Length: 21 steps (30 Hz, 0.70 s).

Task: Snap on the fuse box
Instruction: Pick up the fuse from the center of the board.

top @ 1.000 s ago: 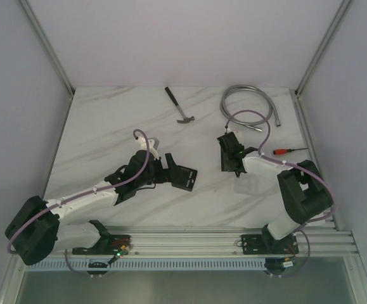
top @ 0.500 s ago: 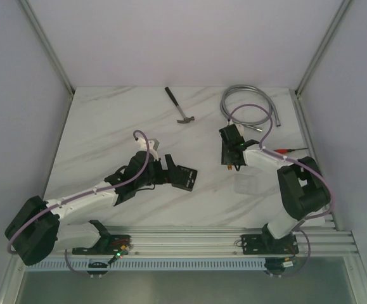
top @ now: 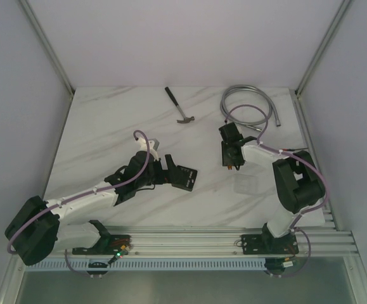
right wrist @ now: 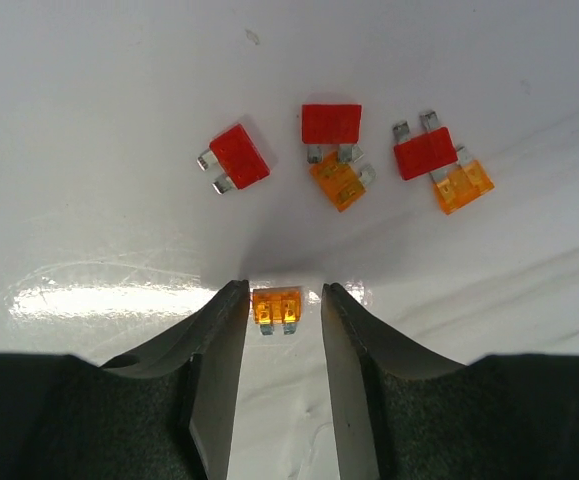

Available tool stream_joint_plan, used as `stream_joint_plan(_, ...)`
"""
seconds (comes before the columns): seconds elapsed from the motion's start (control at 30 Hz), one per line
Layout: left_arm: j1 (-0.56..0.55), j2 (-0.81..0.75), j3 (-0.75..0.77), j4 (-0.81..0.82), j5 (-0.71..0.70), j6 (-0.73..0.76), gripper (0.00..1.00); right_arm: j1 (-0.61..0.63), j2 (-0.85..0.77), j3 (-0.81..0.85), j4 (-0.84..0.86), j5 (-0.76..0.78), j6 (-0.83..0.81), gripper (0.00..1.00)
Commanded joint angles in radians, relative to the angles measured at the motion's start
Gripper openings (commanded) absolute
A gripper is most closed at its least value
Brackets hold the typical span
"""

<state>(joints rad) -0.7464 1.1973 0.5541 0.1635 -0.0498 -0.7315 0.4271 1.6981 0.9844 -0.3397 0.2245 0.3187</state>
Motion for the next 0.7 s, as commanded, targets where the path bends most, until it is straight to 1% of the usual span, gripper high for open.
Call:
stream_joint_plan(0.0,0.003,-0.005,-0.005,-0.005,0.003,0.015,1.0,-0.006,0.023,0.047,-0.043,-0.022,-0.032,0.41)
stream_joint_plan(0.27,0.004,-0.003,-0.002,-0.005,0.008,0.018,1.0,-0.016,0.037,0.062,-0.086,-0.07,-0.054,0.39)
stream_joint_plan(0.67,0.004,-0.002,0.0,-0.006,0.016,0.018,1.0,-0.042,0.063,0.069,-0.092,-0.156,-0.081,0.38)
